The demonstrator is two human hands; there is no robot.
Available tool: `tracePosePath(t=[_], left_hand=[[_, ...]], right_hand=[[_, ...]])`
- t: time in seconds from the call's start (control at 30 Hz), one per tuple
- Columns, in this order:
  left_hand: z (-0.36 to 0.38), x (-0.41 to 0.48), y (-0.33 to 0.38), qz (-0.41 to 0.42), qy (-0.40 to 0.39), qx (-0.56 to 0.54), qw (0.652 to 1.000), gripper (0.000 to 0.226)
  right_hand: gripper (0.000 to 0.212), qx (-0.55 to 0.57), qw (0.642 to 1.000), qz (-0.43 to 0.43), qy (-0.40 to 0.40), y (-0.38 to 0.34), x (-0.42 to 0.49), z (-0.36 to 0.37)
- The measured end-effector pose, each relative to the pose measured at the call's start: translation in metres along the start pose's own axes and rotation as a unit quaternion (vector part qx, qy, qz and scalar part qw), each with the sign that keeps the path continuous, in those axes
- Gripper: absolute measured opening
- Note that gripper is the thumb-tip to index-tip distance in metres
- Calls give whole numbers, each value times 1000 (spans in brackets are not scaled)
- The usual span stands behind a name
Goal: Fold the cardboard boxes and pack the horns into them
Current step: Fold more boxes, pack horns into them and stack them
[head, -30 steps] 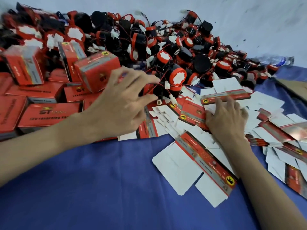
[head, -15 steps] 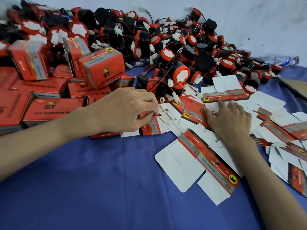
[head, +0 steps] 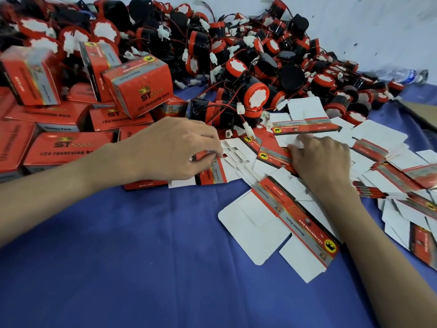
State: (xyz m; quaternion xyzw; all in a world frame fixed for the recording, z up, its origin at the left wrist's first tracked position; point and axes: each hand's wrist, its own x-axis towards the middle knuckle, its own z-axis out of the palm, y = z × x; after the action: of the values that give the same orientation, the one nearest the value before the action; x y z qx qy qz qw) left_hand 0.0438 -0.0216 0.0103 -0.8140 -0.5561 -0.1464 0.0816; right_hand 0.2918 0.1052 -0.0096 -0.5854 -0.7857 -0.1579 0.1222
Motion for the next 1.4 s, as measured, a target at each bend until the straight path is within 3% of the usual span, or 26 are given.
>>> tracePosePath(t=[0.1, 0.2, 0.37, 0.53, 0.6, 0.73, 0.8, 0.9, 0.97, 1.07, 1.13, 1.23, 1.33, 1.4], left_hand=[[0, 5, -1, 64, 36, -39, 997, 24], [-3, 4, 3, 67, 24, -50, 996, 22], [1, 5, 0, 72, 39, -54, 995, 21], [1, 5, 0, 59, 20, -64, 996, 22], [1, 6, -1, 59, 16, -66, 996, 23], [0, 5, -1, 65, 21, -59, 996, 22], [0, 5, -1, 65, 22, -67, 995, 18], [1, 7, -1, 44, 21, -94, 994, 20], [0, 9, 0, 5, -1, -118, 993, 35], [-5, 12, -3, -60, -53, -178, 981, 69], [-5, 8, -6, -58, -66, -227, 970, 73], [-3, 9, -10, -51, -63, -303, 949, 78], [-1, 20, -12, -86, -48, -366, 925, 98], [2, 19, -16, -100, -49, -401, 909, 72]], right_hand=[[35, -10, 1000, -20, 17, -1, 1, 2], [32, -2, 998, -38, 52, 0, 0, 4], [11, 48, 975, -67, 205, 3, 0, 2], [9, 87, 952, -92, 279, 13, 1, 0], [12, 100, 931, -87, 340, 14, 0, -1], [15, 101, 853, -109, 500, 17, 5, -9], [22, 179, 828, -94, 523, 21, 7, -12], [19, 412, 782, 112, 453, 27, 15, -17], [25, 496, 761, 170, 382, 17, 12, -18], [21, 535, 794, 111, 267, -13, -1, -15], [19, 557, 806, 57, 192, -33, -12, -13], [21, 535, 831, -14, 149, -49, -21, -18], [24, 492, 857, -82, 126, -61, -30, -22], [25, 471, 864, -118, 132, -67, -36, -22]])
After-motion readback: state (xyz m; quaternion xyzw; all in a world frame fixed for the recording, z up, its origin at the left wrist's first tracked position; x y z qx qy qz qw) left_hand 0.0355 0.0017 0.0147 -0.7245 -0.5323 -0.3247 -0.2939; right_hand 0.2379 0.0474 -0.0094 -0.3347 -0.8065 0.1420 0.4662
